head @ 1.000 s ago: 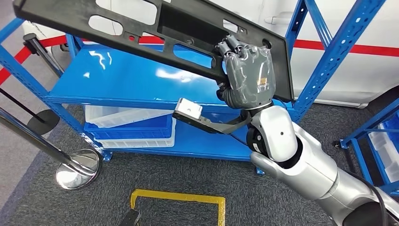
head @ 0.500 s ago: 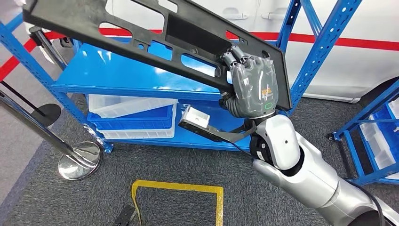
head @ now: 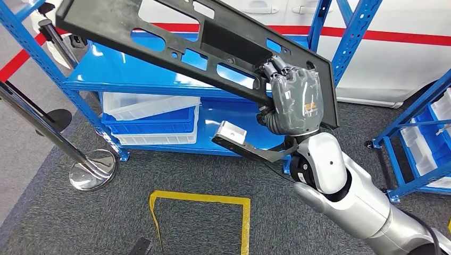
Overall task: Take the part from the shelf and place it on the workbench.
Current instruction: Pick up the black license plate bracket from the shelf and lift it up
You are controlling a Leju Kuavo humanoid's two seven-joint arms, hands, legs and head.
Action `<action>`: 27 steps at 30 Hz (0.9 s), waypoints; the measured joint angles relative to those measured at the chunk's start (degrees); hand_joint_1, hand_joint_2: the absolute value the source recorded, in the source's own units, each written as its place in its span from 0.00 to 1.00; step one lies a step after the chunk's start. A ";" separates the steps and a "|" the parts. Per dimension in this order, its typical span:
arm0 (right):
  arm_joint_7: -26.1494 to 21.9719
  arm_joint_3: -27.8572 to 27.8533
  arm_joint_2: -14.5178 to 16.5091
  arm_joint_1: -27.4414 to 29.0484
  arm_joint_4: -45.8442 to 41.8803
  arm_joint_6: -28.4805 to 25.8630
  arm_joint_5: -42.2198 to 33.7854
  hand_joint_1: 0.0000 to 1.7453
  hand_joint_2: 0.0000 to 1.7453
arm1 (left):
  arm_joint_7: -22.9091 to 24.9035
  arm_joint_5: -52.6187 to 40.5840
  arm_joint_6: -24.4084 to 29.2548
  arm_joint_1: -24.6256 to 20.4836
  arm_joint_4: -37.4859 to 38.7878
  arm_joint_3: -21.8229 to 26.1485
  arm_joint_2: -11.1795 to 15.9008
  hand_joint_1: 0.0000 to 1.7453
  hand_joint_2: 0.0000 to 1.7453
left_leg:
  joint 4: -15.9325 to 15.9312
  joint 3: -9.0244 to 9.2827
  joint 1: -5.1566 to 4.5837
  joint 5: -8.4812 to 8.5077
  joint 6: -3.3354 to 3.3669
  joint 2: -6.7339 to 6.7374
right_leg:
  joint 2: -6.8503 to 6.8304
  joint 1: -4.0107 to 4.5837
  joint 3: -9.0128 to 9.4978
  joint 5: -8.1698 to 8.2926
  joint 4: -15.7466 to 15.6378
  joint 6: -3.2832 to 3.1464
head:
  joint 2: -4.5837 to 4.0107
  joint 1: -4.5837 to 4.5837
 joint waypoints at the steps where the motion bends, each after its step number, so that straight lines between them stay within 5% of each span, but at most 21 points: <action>1: 0.02 -0.02 -0.02 0.00 -0.10 0.01 0.00 1.00 1.00 | -0.01 0.00 0.00 0.09 0.00 0.00 0.03 0.00 1.00 | 1.31 -0.66 0.13 -1.57 -0.38 -0.02 | -0.08 -0.08 -0.56 0.57 -0.09 -0.44 | 0.00 -0.03; 4: 0.03 -0.05 -0.02 0.03 -0.29 0.01 0.00 1.00 1.00 | -0.04 -0.01 -0.01 0.14 0.00 0.00 0.05 0.00 1.00 | 10.27 -3.27 0.48 -8.93 -1.14 -0.02 | -0.17 0.04 -2.62 2.30 -0.11 -0.99 | 0.00 -0.15; 5: 0.03 -0.06 -0.03 0.07 -0.29 0.02 0.00 1.00 1.00 | -0.04 0.00 -0.01 0.14 0.00 -0.01 0.05 0.00 1.00 | 13.22 -3.68 0.52 -10.02 -1.15 -0.03 | -0.17 0.15 -3.35 2.86 -0.09 -1.02 | 0.00 -0.15; 7: 0.03 -0.06 -0.04 0.14 -0.29 0.02 0.00 1.00 1.00 | -0.04 0.01 0.00 0.16 0.00 -0.01 0.05 0.00 1.00 | 14.67 -2.27 0.47 -8.83 -0.77 -0.07 | -0.18 0.37 -4.86 4.00 -0.07 -1.04 | 0.00 -0.16; 9: 0.03 -0.07 -0.04 0.17 -0.34 0.01 0.00 1.00 1.00 | -0.04 0.01 0.01 0.10 0.00 0.00 0.09 0.00 1.00 | 8.71 2.65 0.18 -6.42 0.11 -0.11 | -0.16 0.49 -6.11 5.11 -0.08 -1.00 | 0.00 -0.14; 11: 0.03 -0.13 -0.10 0.21 -0.50 0.01 0.00 1.00 1.00 | -0.11 0.01 0.06 -0.01 0.00 0.01 0.17 0.00 1.00 | 0.92 7.85 -0.35 -6.61 0.80 -0.15 | -0.18 0.39 -6.68 6.17 -0.39 -0.63 | 0.00 -0.10; 13: 0.03 -0.19 -0.15 0.24 -0.63 0.01 0.00 1.00 1.00 | -0.28 0.04 0.13 -0.11 0.00 0.02 0.26 0.00 1.00 | -2.54 9.58 -0.93 -6.83 1.19 -0.21 | -0.27 0.01 -6.58 7.27 -1.16 0.06 | 0.00 -0.26; 15: 0.00 -0.19 -0.20 0.29 -0.60 0.00 0.00 1.00 1.00 | -0.45 0.13 0.19 -0.18 0.00 0.02 0.29 0.00 1.00 | -3.98 9.52 -1.02 -5.08 1.65 -0.06 | -0.22 -0.13 -6.61 7.71 -1.70 0.68 | 0.00 -0.43; 16: -0.01 -0.19 -0.24 0.32 -0.58 0.00 0.00 1.00 1.00 | -0.52 0.18 0.20 -0.22 0.00 0.03 0.30 0.00 1.00 | -4.83 9.46 -0.94 -4.16 1.93 0.10 | -0.18 -0.06 -6.88 6.69 -1.21 0.89 | 0.00 -0.37; 20: -0.14 -0.19 -0.33 0.47 -0.52 0.01 0.00 1.00 1.00 | -0.72 0.31 0.23 -0.21 0.00 0.04 0.27 0.00 1.00 | -5.38 6.99 -0.72 -1.34 2.41 0.36 | -0.18 -0.01 -9.13 -2.69 9.66 1.45 | 0.00 -0.15; 22: -0.17 -0.19 -0.34 0.53 -0.51 0.04 0.00 1.00 1.00 | -0.75 0.31 0.22 -0.17 0.00 0.04 0.23 0.00 1.00 | -4.53 4.93 -0.60 -0.49 2.23 0.35 | -0.21 -0.14 -8.07 -2.05 12.14 1.80 | 0.00 -0.13; 24: -0.15 -0.19 -0.37 0.52 -0.52 0.11 0.00 1.00 1.00 | -0.76 0.29 0.18 -0.14 0.00 0.04 0.14 0.00 1.00 | -3.11 2.79 -0.35 0.07 1.86 0.34 | -0.21 -0.30 -4.00 0.27 7.81 2.11 | 0.00 -0.11; 27: -0.02 -0.20 -0.48 0.55 -0.67 0.30 0.01 1.00 1.00 | -0.81 0.17 0.15 -0.08 0.00 0.04 0.10 0.00 1.00 | -1.12 0.70 -0.37 0.60 1.07 0.27 | -0.11 -0.06 0.98 -0.84 0.26 1.64 | 0.00 0.02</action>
